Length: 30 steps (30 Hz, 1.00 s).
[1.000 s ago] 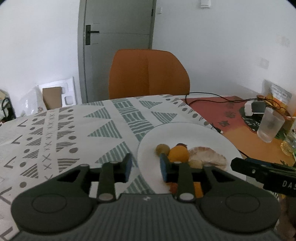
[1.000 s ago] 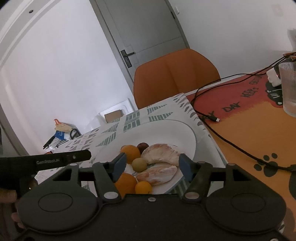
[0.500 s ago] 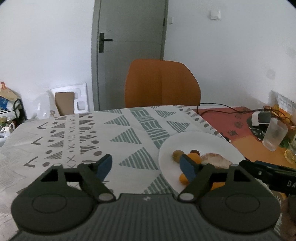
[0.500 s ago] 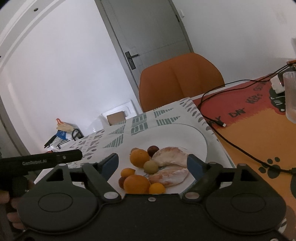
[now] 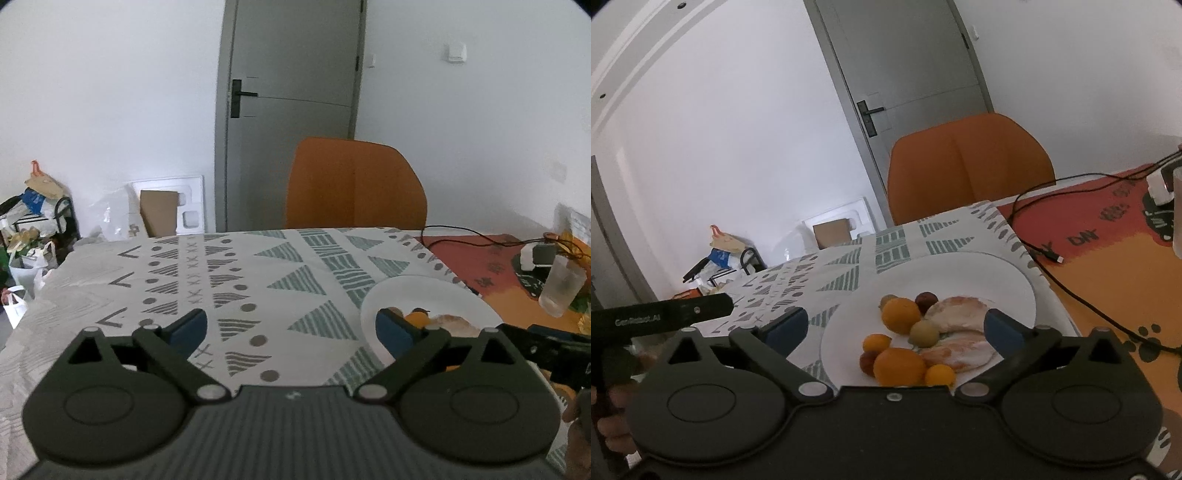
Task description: Organize fruits
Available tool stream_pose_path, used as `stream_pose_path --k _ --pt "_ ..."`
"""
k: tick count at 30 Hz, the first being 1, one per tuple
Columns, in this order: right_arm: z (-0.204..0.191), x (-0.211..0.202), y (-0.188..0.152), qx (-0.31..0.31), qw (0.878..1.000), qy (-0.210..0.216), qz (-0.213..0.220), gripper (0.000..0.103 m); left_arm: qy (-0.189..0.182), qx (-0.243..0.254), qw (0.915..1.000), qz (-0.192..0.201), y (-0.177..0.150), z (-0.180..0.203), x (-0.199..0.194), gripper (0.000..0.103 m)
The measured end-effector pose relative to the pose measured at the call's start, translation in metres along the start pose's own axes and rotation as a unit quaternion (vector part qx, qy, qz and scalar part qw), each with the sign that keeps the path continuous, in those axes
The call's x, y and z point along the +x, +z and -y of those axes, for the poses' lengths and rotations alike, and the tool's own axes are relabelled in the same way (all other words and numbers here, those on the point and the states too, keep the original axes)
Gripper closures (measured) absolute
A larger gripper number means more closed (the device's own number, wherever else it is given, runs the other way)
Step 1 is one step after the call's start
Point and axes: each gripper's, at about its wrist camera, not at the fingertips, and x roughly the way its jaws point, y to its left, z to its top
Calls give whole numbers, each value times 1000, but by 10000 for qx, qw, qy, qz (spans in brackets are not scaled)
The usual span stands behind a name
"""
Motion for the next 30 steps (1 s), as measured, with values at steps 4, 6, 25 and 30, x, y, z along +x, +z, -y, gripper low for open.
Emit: stream_pose_path --k 4,6,25,30 --pt "-9 0 1 -60 10000 -22 -40 0 36 -107 9999 -97 -1 -11 -3 4" --pt "-16 -2 2 -127 9999 -59 -32 0 64 -118 9998 -172 -3 -16 -4 4" --pt "-73 -19 0 -617 9980 -124 -65 0 327 -446 9984 -144 -19 -68 -48 3" --pt "-85 -21 -4 -703 9973 -189 -72 0 384 -539 9978 -56 -23 -79 -63 3"
